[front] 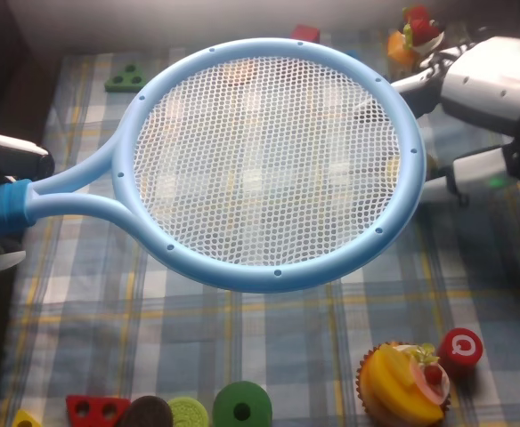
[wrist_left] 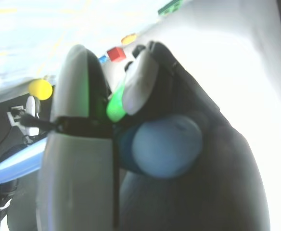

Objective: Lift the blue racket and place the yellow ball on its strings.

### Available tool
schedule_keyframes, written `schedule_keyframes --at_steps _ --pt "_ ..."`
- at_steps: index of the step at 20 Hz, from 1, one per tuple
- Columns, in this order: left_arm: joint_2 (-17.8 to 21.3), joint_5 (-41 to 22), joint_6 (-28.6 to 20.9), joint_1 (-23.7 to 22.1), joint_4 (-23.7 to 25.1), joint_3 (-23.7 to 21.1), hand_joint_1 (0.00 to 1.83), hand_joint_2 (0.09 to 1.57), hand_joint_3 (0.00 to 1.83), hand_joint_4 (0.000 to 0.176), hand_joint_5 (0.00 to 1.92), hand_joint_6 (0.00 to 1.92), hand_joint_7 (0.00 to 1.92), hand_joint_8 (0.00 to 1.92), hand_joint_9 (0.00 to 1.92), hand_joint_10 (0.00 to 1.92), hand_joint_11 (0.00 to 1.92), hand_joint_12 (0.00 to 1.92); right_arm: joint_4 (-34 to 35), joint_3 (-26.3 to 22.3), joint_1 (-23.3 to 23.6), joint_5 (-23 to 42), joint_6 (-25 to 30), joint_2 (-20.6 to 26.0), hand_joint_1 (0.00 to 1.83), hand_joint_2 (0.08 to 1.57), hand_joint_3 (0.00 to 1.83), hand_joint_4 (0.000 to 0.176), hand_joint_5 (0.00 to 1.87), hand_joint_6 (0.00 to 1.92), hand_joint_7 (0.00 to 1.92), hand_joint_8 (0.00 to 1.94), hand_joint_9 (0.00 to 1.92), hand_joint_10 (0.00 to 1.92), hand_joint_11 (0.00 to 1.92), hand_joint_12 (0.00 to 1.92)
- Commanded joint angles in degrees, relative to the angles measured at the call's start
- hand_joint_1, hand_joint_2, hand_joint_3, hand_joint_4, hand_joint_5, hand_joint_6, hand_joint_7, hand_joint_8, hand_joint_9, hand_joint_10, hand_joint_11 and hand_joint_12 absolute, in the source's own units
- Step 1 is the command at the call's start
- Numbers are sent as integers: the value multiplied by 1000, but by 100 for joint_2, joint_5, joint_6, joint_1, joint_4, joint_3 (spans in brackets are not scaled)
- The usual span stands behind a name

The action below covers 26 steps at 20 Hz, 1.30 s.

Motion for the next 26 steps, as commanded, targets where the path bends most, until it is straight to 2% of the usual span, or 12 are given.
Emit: schedule_keyframes --at_steps 1,5,10,11,12,13,15,17,19,21,23,26 --pt "-28 -612 -46 -60 76 41 1831 1149 4 176 745 1921 1116 1921 1429 1921 1502 1921 -16 38 31 50 -192 -22 1037 937 1 0 598 5 752 4 939 91 523 1292" --pt "-27 -626 -46 -58 75 33 1831 1159 9 176 850 1921 1169 1921 1436 1921 1544 1921 -282 -90 2 -23 -122 -19 1047 932 1 10 635 1 742 2 909 113 528 1278" --pt "-27 -630 -46 -55 71 28 1831 1155 5 176 832 1921 1138 1921 1429 1921 1543 1921 -515 -130 -153 -157 78 -14 1107 965 2 0 723 5 879 61 647 1076 525 1537" --pt "-27 -630 -46 -54 66 29 1831 1158 6 176 865 1921 1148 1921 1431 1921 1538 1921 -515 -124 -166 -177 78 -12 1129 1007 3 0 861 15 974 146 755 1084 623 1529" --pt "-27 -627 -46 -53 63 31 1831 1151 3 176 846 1921 1123 1921 1424 1921 1536 1921 -514 -114 -166 -181 79 -12 1247 1044 1 0 1084 415 1104 759 1006 936 817 1410" --pt "-27 -618 -46 -55 63 41 1831 1153 4 176 851 1921 1132 1921 1441 1921 1551 1921 -512 -108 -165 -178 79 -10 1265 1054 2 0 1117 549 1113 903 1065 839 853 1284" --pt "-32 -484 -44 -75 71 107 1820 1154 4 176 803 1921 1137 1921 1425 1921 1537 1921 -510 -108 -57 -82 79 26 1281 1045 0 0 1244 346 1093 1011 1057 1019 896 1436" --pt "-49 -327 -44 -147 67 211 1829 1132 0 176 766 1921 1084 1921 1352 1921 1515 1921 -394 -146 26 144 79 143 1273 1035 2 0 1260 354 1118 929 1033 928 869 1370" --pt "-90 -151 -44 -232 44 328 1828 1132 0 176 757 1921 1059 1921 1367 1921 1525 1921 -179 -217 26 481 79 311 1263 1117 9 0 1121 460 908 1366 881 1466 808 1736" --pt "-158 30 -41 -326 40 449 1778 1139 0 176 807 1921 1130 1921 1408 1921 1545 1921 21 -384 26 935 54 583 1267 1114 0 0 1115 497 925 1332 863 1215 721 1582" --pt "-221 170 5 -393 18 540 1778 1159 8 176 860 1921 1189 1921 1445 1921 1575 1921 184 -586 27 1399 -87 876 1262 1177 0 0 987 674 790 1511 717 1450 591 1719" --pt "-362 380 319 -516 -80 644 1749 1171 12 176 849 1921 1189 1921 1512 1921 1641 1921 224 -865 62 2150 -208 1236 1237 1092 5 0 1074 755 991 1059 876 829 643 1275"
